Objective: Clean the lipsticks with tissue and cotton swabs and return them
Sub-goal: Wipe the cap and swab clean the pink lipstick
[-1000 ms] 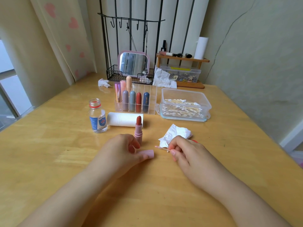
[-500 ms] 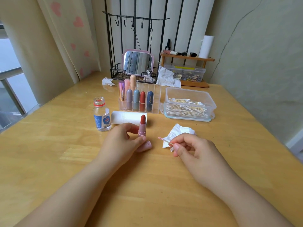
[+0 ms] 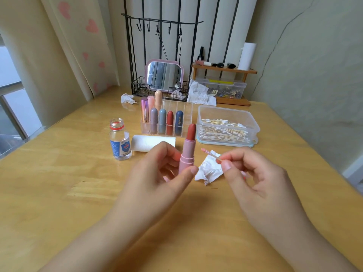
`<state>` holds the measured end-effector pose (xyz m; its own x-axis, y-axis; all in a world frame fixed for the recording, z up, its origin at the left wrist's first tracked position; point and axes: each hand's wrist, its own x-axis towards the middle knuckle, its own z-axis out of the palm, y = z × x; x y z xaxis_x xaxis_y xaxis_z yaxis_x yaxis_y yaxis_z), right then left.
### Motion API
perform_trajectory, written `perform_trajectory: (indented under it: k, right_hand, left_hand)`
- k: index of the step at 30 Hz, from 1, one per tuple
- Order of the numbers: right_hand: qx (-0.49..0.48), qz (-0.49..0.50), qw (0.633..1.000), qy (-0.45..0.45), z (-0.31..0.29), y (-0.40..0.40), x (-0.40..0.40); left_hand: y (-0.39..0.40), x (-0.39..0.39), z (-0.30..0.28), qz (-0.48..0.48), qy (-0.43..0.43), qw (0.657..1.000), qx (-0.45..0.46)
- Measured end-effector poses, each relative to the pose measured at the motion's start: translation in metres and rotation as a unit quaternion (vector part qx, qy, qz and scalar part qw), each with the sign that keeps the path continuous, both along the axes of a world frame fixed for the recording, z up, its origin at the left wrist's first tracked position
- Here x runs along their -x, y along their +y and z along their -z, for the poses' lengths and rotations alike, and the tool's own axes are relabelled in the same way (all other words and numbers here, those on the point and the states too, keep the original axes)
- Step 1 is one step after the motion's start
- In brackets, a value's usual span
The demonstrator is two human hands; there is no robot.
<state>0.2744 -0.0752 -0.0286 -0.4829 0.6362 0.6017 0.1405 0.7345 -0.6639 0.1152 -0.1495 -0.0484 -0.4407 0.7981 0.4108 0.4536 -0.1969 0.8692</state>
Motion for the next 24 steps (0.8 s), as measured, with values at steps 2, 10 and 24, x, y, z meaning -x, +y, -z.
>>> perform_trajectory:
  k: [2, 10, 24]
  right_hand:
    - [-0.068, 0.013, 0.998, 0.002, -0.0043, -0.0013, -0.0022]
    - [-0.149, 0.037, 0.988, 0.003, -0.0051, 0.0009, -0.0073]
    - [-0.160, 0.043, 0.986, 0.003, -0.0051, -0.0005, -0.0058]
  left_hand:
    - [-0.0020, -0.0041, -0.0017, 0.013, 0.007, 1.000, -0.010]
    - [-0.0026, -0.0092, -0.0018, 0.038, 0.000, 0.999, -0.025]
    - [-0.0028, -0.0085, -0.0017, 0.009, 0.029, 0.999, -0.025]
